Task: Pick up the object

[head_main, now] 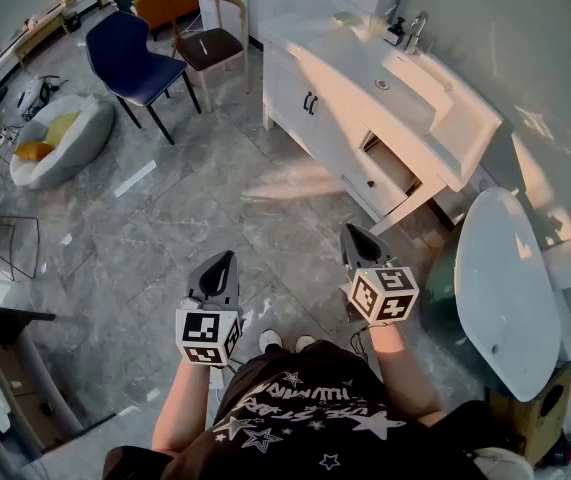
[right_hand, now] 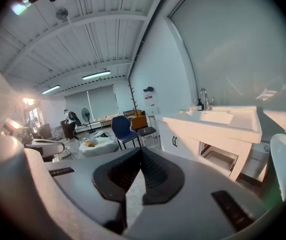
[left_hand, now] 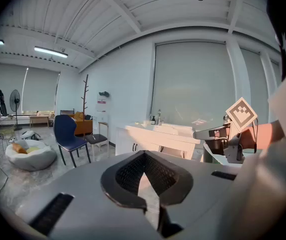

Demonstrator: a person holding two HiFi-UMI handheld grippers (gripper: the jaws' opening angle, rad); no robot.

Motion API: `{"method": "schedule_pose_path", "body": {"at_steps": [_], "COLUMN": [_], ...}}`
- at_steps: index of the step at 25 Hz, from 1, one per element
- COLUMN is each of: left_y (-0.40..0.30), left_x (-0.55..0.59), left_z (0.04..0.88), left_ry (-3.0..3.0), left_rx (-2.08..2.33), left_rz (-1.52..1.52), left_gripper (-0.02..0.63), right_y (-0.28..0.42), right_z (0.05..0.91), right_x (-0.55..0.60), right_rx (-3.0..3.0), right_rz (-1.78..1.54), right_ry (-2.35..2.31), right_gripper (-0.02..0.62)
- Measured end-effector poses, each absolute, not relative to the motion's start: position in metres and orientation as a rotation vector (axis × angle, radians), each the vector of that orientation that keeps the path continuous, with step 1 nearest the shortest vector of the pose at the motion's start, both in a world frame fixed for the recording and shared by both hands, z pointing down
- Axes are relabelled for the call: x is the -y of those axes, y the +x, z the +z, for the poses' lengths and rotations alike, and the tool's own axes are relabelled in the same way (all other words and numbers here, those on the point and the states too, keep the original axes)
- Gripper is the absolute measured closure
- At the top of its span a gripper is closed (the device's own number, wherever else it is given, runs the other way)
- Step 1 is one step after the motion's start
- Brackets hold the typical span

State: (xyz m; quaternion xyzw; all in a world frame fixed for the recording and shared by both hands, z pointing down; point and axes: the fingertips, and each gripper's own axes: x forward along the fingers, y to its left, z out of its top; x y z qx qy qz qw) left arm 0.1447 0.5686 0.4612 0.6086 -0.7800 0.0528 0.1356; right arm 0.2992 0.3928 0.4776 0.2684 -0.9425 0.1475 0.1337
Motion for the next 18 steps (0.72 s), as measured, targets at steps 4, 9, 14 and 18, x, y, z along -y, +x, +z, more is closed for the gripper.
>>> {"method": "schedule_pose_path", "body": {"at_steps": [4,9,14,18], "left_y": [0.157,0.162,0.158,0.149], "left_x": [-0.561,-0.554,-0.566,-0.575], "left_z": [0.453,0.448,0.459,0.467], "left_ry": [1.788,1.786,1.766,1.761], "left_rx": [2.246,2.25,2.234,2.233], "left_rz": [0.151,0.143,0.153,0.16], "left_gripper": [0.59,0.591,0.59,0.591], "right_y": [0.304,0.305,0.296,0.288], "right_z": [0.467,0.463,0.464,0.47], "right_x": [-0.391,-0.386,-0.392,-0.389], "right_rx": [2.744,2.751,2.78,2.774], "right_rz": [0.43,0.427,0.475,0.502], "right_ry": [0.769,0.763,0.749,0.769], "right_gripper": [0.584,0.584,0.583,0.576]}}
